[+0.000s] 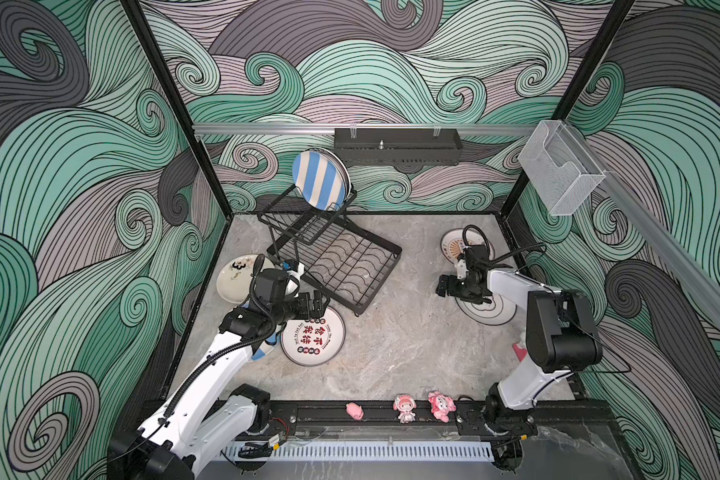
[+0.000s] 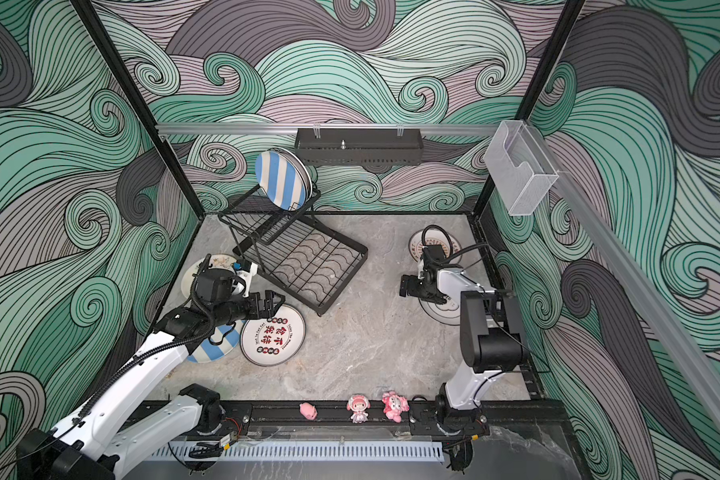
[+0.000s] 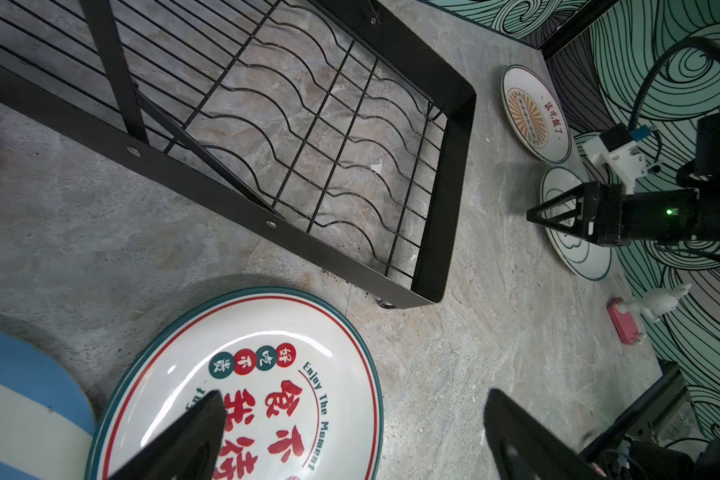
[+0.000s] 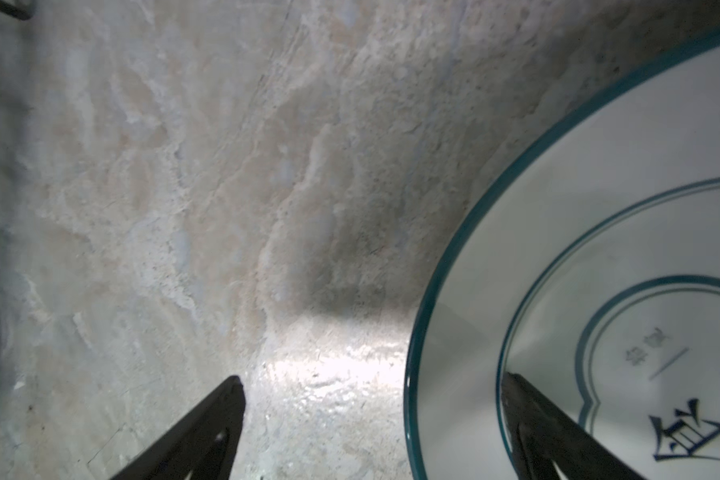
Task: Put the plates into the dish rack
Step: 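Move the right gripper over the green-rimmed white plate, then push the green-rimmed plate with the right gripper toward the rack while the left gripper approaches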
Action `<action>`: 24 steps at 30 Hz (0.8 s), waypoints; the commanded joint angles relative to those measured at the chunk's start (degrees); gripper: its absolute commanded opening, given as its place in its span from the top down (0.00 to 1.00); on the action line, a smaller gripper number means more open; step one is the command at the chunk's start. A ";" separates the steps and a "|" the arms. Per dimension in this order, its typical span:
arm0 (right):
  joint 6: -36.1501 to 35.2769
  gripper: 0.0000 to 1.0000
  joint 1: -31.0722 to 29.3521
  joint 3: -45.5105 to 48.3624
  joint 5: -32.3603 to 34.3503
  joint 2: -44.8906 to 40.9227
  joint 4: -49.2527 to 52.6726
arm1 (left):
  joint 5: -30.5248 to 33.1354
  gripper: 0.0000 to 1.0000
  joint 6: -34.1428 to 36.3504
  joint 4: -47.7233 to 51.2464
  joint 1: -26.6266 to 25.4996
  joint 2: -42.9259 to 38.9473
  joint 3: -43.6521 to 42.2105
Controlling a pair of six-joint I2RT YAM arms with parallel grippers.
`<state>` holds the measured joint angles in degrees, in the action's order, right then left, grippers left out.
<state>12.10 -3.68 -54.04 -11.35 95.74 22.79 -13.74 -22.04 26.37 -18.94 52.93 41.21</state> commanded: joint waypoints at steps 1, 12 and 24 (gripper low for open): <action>2.03 0.06 -0.90 2.55 -6.59 -0.73 -0.27 | 1.08 0.01 0.40 1.40 -0.22 0.45 1.38; 5.86 0.11 -7.50 7.64 -11.69 -3.68 -5.16 | -0.05 0.01 0.19 1.00 -0.31 1.59 1.24; 10.16 0.12 -15.69 12.47 -12.76 -12.39 -5.71 | -2.35 0.01 -0.45 -0.09 -1.94 3.24 0.99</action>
<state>21.28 -19.00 -41.93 -23.20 85.84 14.79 -14.87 -22.09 26.28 -19.86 55.92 41.21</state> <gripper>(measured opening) 0.880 0.987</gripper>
